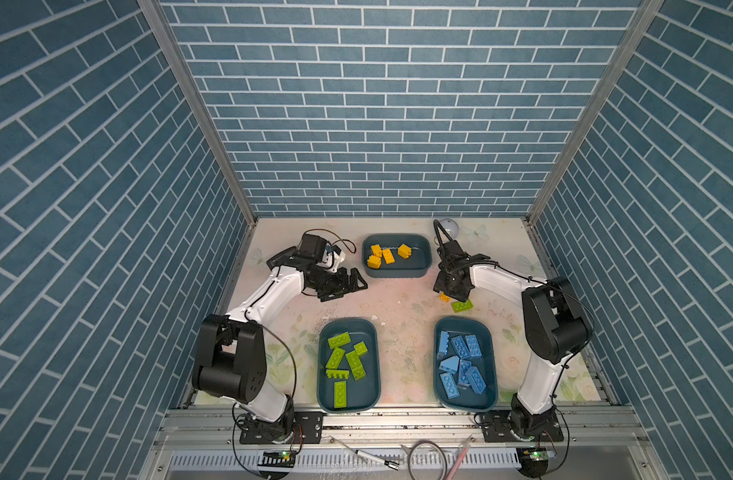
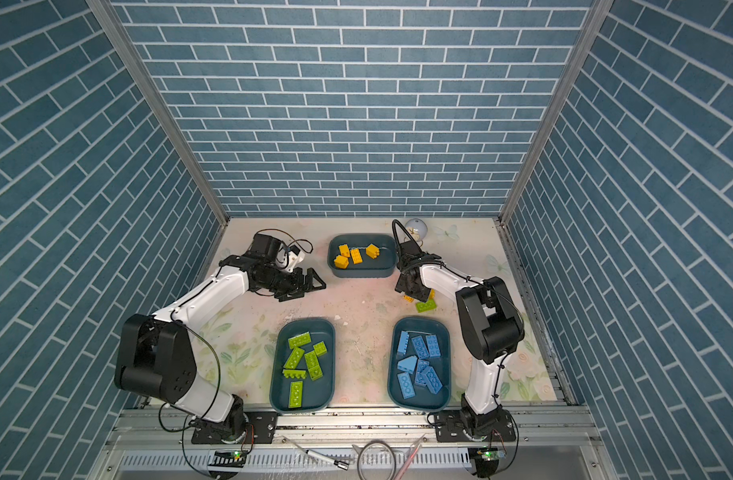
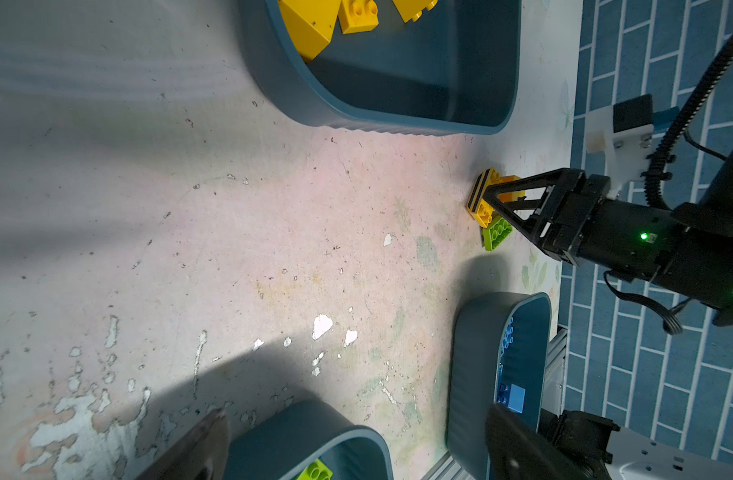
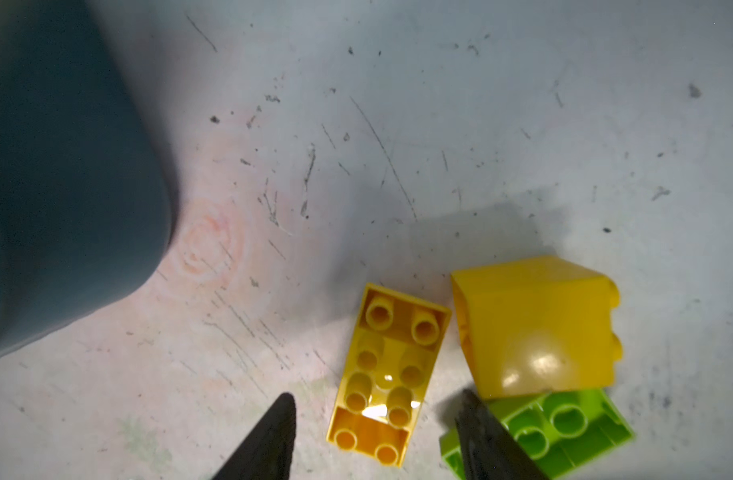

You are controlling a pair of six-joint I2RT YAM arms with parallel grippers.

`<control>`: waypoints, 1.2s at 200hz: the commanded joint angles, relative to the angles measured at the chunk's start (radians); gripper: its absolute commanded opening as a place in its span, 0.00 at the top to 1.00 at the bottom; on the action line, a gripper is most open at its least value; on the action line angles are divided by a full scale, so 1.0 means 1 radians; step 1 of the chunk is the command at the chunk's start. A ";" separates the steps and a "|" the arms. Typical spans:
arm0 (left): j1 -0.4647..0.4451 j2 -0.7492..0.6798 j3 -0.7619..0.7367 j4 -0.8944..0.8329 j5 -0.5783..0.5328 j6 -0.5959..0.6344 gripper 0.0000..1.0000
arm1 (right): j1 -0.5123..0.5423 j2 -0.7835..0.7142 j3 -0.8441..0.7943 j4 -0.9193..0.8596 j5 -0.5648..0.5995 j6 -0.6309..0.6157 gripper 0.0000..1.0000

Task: Sort the legos into containers by color
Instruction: 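Move the right gripper back over the remaining yellow bricks, then grasp a yellow 2x4 brick with the right gripper, then carry the yellow brick with the right gripper into the yellow bin, release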

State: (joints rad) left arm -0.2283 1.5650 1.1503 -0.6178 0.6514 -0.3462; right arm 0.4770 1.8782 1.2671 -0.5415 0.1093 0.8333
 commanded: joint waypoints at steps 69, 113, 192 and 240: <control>0.003 -0.033 -0.013 -0.032 -0.009 0.021 0.03 | 0.000 0.083 0.053 -0.005 0.050 -0.041 0.68; 0.003 -0.046 -0.012 -0.046 -0.013 0.025 0.02 | 0.035 -0.057 0.076 -0.029 0.048 -0.129 0.78; 0.004 -0.048 0.000 -0.041 -0.013 0.010 0.02 | 0.052 0.017 0.323 0.004 -0.059 -0.258 0.78; 0.003 -0.061 0.003 -0.051 -0.024 0.007 0.03 | 0.047 0.250 0.574 -0.079 -0.053 -0.341 0.75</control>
State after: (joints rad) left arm -0.2283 1.5314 1.1446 -0.6426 0.6437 -0.3435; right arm 0.5289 2.0197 1.7447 -0.5411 0.0513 0.5674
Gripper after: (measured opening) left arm 0.976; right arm 0.341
